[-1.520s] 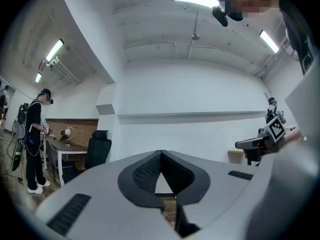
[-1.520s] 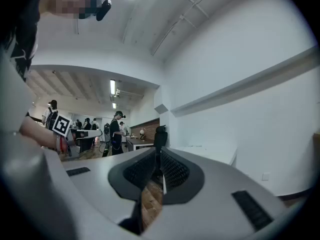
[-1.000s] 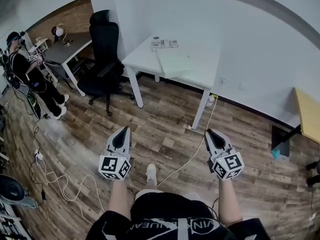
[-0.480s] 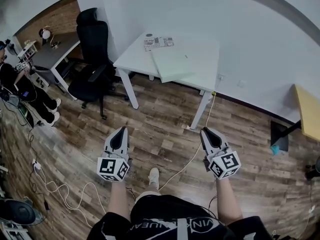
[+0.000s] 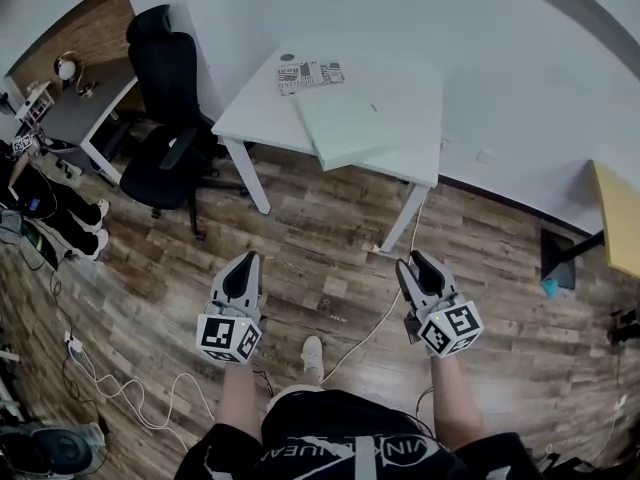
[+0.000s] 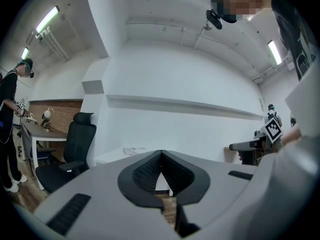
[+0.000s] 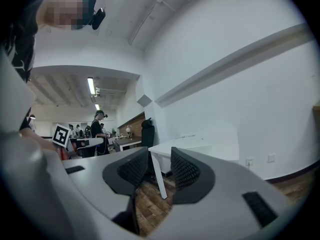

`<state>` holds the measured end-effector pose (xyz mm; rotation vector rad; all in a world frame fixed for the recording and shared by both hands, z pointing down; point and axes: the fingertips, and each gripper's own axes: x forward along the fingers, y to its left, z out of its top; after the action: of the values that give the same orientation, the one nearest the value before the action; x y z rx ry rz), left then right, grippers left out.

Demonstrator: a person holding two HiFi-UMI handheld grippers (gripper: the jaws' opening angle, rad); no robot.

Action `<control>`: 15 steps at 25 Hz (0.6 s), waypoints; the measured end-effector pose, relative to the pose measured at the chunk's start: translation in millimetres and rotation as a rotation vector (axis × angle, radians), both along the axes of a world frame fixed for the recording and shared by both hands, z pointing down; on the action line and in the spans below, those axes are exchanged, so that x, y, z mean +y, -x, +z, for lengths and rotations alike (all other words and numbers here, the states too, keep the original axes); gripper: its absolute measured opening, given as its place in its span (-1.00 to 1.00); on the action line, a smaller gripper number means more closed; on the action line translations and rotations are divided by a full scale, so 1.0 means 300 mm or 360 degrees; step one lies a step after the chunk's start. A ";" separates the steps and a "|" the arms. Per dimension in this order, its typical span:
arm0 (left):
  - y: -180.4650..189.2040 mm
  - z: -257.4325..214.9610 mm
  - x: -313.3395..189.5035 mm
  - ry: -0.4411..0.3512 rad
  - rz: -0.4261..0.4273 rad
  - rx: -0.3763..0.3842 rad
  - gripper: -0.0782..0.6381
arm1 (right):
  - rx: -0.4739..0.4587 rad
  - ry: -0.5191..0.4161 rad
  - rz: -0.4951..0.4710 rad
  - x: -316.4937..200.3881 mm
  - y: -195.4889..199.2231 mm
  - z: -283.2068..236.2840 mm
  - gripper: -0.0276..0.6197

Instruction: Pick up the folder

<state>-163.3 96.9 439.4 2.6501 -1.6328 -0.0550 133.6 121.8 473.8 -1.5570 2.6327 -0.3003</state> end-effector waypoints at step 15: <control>0.088 0.054 -0.382 0.0038 0.0135 -0.0009 -0.74 | -0.0114 0.0131 0.0138 -0.304 0.106 0.081 -0.43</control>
<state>-189.8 -17.7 455.6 2.7002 -1.5111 -0.0257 101.6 30.7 498.1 -1.6465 2.5213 -0.4553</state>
